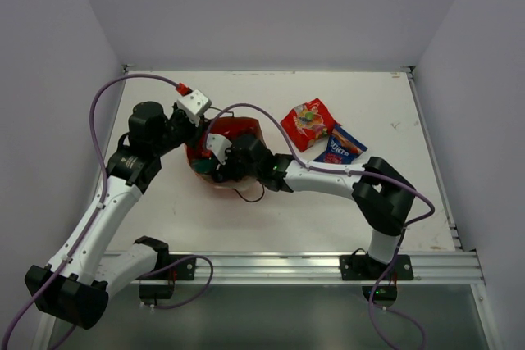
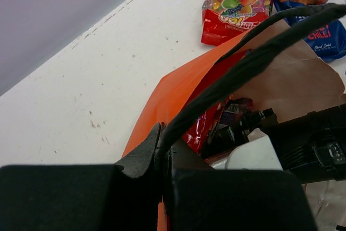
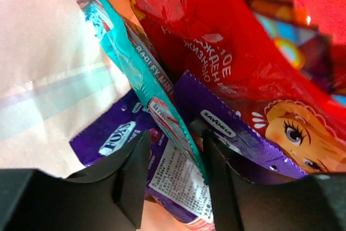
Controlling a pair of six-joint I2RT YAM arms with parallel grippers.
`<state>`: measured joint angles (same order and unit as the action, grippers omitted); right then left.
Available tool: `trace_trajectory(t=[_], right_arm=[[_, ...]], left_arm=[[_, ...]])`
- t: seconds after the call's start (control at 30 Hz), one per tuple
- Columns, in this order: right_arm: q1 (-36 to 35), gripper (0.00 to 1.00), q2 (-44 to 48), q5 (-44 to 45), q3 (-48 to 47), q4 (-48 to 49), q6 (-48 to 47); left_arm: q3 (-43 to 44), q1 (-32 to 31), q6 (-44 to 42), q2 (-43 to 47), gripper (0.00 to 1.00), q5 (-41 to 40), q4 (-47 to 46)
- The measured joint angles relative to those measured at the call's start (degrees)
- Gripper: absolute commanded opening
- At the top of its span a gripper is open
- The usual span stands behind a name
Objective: Take the snacks out of the paper bag
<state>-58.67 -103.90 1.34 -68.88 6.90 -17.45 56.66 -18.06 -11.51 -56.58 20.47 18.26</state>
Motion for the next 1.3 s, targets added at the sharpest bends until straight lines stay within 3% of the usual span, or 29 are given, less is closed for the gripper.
trace_trajectory(t=[0.4,0.67,0.97,1.3], right_arm=[[0.1,0.0,-0.8,-1.0,-2.6,-0.1,-0.5],[0.1,0.0,-0.5,-0.9,-3.2,-1.3,-0.4],[-0.1,0.0,9.9,-1.5,-3.2,-7.9,-0.1],[-0.1,0.0,16.1,-0.6,-4.8,-5.1,0.0]], left_arm=[[0.0,0.0,0.0,0.0,0.0,0.2,0.1],[0.0,0.0,0.0,0.0,0.0,-0.7,0.2],[-0.3,0.0,0.6,0.1,0.0,-4.5,0.8],[-0.3,0.0,1.5,0.6,0.0,-6.4,1.2]])
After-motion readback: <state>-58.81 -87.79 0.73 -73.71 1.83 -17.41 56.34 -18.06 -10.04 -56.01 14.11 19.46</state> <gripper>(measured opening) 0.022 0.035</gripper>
